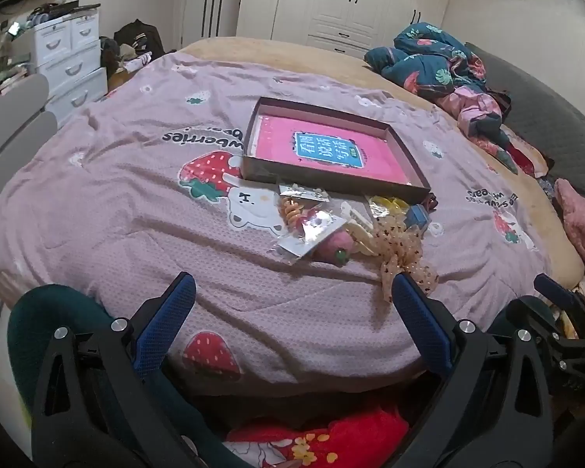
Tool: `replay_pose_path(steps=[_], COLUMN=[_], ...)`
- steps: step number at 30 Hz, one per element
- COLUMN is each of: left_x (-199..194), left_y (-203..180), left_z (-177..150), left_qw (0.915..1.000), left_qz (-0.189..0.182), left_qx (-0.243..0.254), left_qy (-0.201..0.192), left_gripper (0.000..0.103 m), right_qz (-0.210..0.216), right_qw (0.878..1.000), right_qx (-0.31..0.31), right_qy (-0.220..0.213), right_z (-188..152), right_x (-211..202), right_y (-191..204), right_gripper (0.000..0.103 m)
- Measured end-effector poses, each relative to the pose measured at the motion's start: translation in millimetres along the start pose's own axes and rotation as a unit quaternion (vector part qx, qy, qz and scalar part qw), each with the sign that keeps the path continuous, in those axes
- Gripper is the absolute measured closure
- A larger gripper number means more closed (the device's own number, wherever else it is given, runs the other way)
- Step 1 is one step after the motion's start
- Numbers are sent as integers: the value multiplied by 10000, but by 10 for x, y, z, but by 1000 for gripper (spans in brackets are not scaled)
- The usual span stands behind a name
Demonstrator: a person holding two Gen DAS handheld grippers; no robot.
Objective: Organize jewelry
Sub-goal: 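Move both tools toward the red-bead earring card and the sheer dotted bow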
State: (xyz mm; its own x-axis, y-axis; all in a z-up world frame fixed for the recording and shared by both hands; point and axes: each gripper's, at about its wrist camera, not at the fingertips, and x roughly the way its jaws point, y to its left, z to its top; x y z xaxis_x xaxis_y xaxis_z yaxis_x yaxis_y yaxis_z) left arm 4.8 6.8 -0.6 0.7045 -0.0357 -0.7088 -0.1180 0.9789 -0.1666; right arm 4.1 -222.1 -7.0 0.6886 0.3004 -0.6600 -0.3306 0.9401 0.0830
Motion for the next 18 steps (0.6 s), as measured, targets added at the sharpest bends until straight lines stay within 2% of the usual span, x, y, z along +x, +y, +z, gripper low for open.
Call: replay_pose_path(steps=[12, 18], left_x=[149, 311], left_y=[301, 332], left_z=[60, 171], left_qw=[9995, 9994], left_qz=[166, 77], left_qx=[-230, -202], left_qy=[152, 264], left_gripper=[9, 9], right_qz=[349, 436], right_qw=[9987, 9979], right_qx=[-237, -284], right_qy=[276, 397], right_z=[85, 160], right_x=[334, 569], right_y=[170, 186], right_gripper=[4, 4])
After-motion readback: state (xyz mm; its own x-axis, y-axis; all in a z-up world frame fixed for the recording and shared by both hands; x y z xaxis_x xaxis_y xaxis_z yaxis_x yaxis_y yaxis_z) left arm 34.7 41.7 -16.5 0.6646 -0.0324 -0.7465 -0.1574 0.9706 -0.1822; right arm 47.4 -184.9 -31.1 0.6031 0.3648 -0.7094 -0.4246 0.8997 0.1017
